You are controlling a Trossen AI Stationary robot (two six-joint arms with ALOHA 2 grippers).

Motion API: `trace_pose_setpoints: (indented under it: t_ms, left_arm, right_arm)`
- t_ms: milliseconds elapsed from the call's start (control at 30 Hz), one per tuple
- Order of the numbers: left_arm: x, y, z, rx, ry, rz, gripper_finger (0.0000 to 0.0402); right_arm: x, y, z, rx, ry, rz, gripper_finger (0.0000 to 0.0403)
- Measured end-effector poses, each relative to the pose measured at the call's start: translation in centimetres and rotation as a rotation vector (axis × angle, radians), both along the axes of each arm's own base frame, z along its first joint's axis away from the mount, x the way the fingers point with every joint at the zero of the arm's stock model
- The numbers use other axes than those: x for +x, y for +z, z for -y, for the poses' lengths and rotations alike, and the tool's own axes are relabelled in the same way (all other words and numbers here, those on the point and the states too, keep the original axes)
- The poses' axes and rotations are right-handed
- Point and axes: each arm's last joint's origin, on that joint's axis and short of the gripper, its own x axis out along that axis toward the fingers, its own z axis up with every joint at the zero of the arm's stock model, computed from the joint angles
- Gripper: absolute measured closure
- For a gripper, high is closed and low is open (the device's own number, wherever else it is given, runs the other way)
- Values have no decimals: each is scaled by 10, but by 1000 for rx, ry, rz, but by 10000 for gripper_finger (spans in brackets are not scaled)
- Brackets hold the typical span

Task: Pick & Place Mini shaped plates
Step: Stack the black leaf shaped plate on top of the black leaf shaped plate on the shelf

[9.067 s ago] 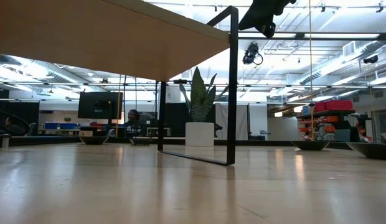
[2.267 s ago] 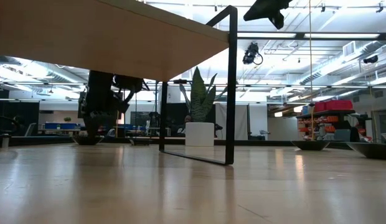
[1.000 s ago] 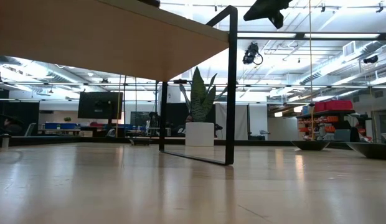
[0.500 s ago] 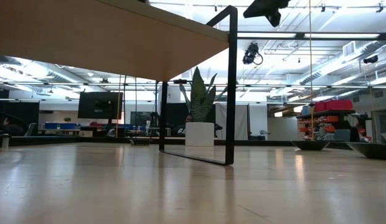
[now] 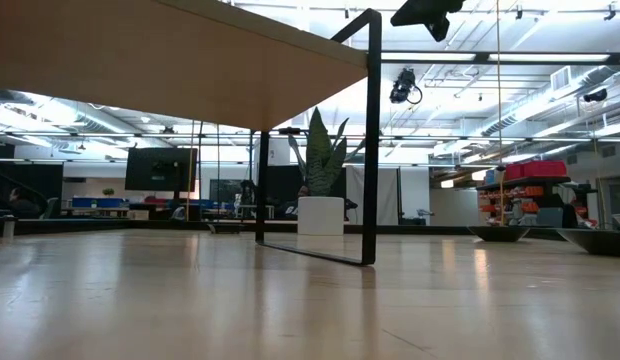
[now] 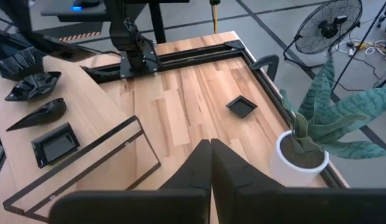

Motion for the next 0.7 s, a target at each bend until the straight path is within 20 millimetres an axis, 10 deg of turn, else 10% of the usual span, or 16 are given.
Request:
trace_pose_setpoints:
  t_ms: [700]
  left_arm:
    - [-45,-7,70,-121,-28,-82,401]
  right_arm:
    - [0,0,0,68,-39,10,399]
